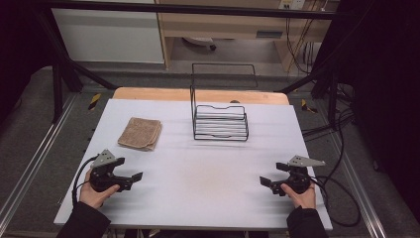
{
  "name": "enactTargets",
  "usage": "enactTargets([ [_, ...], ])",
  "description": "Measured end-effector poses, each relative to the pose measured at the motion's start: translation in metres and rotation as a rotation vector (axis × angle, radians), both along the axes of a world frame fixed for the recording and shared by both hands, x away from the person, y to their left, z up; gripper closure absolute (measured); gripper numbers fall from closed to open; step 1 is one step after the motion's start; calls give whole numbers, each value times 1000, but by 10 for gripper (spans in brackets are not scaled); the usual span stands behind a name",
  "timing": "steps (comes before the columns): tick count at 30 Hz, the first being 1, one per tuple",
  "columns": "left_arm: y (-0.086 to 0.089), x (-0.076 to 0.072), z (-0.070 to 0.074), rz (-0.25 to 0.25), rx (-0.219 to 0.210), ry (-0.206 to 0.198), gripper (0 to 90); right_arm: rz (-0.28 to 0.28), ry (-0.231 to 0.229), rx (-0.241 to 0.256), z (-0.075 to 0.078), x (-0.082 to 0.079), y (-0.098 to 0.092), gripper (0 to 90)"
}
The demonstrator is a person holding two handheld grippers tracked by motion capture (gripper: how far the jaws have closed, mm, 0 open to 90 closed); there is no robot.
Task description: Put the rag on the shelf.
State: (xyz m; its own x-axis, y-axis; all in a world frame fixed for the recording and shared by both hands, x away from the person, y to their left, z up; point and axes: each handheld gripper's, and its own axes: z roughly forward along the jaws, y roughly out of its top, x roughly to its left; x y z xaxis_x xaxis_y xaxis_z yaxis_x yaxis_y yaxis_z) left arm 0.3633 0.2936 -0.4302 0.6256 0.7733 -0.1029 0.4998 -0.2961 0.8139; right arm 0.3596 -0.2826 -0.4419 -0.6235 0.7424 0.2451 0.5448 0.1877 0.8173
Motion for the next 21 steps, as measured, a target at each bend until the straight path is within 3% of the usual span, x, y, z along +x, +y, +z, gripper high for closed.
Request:
enactTargets([
  [21, -5, 7, 7, 14, 30, 5, 62, 1, -5, -14, -1, 0, 2, 9],
])
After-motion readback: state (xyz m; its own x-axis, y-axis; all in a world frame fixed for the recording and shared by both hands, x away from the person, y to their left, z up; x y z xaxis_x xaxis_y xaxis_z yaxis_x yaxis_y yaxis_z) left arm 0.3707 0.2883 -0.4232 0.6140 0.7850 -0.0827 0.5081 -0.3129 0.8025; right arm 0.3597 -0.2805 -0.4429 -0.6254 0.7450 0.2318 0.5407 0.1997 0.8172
